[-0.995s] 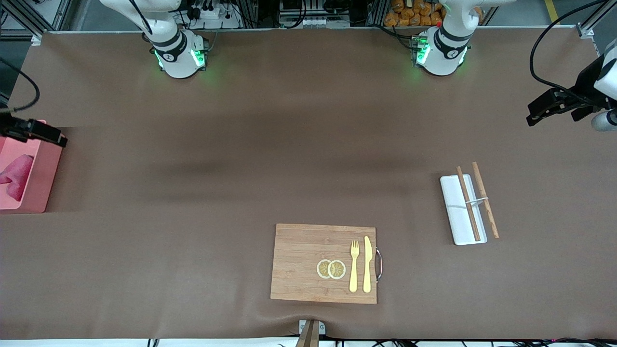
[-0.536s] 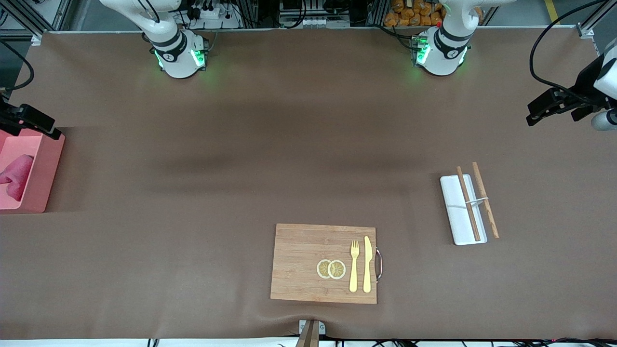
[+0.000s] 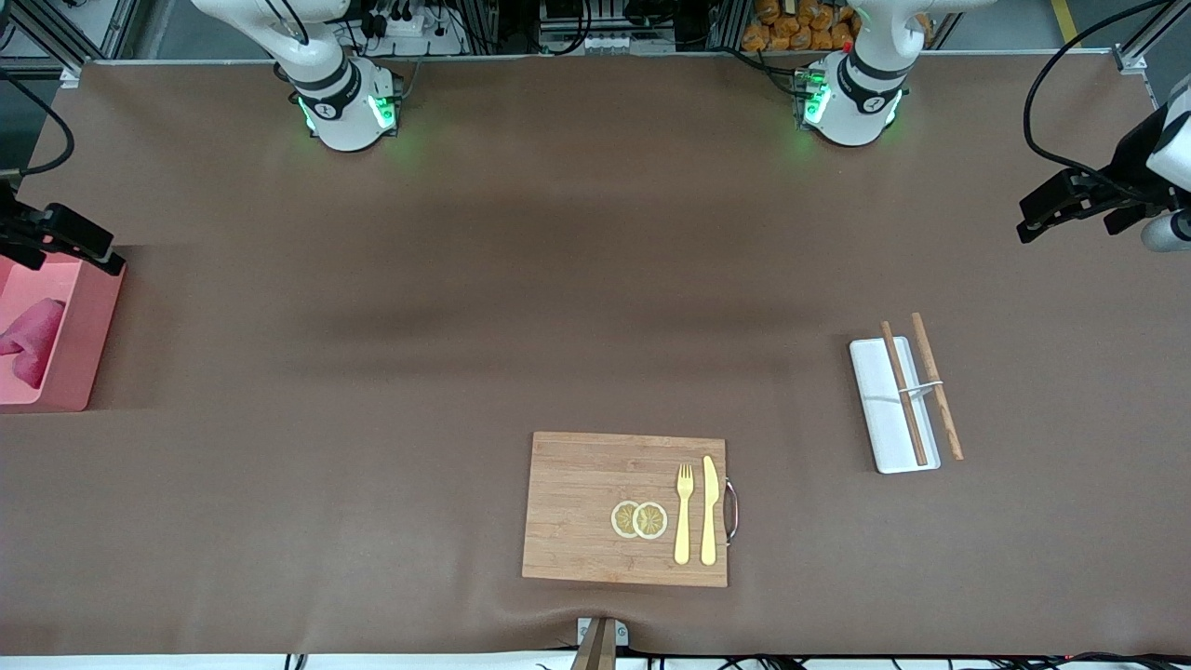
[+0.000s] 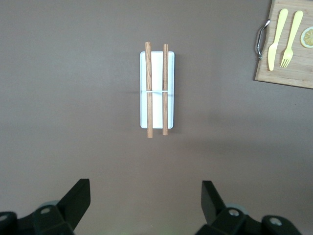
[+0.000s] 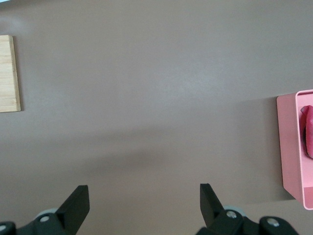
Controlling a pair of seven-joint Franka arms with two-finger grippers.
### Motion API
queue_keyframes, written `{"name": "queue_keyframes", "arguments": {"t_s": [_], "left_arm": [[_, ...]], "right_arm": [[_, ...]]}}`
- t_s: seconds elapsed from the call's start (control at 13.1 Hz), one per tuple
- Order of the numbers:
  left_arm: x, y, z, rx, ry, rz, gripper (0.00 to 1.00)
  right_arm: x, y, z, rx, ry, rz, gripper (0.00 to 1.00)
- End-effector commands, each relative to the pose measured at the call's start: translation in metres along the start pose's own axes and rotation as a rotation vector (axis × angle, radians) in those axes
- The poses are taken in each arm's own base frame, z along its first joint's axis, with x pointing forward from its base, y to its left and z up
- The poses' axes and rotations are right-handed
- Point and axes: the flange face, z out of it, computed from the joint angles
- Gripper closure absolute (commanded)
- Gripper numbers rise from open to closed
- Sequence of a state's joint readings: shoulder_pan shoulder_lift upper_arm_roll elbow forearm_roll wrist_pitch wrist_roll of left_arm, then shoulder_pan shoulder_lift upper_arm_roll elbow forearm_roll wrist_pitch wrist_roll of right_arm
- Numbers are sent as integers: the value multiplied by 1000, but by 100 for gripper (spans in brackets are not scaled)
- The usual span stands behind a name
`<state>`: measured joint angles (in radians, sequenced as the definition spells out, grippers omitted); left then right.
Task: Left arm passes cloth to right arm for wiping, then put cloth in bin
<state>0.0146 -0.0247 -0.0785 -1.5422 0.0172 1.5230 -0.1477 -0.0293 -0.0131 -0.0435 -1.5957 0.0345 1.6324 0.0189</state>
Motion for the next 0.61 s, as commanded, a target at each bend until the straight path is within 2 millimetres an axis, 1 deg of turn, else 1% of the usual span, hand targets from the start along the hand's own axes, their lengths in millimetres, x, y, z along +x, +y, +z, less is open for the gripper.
{"name": "queue_keyframes", "arguments": {"t_s": [0.0, 0.08, 0.23, 0.31, 0.54], "left_arm": [[-4, -5, -9, 14, 13, 17, 0], [-4, -4, -9, 20, 14, 21, 0], [-2, -1, -20, 15, 35, 19, 0], [1, -1, -18, 13, 30, 17, 0], [0, -3, -17, 16, 25, 14, 0]], "right_arm": [[0, -5, -1, 12, -7, 4, 0], [0, -4, 0, 11, -9, 6, 0], [-1, -4, -1, 11, -9, 4, 0], [-1, -3, -2, 12, -6, 5, 0], [-1, -2, -3, 10, -4, 7, 0]]}}
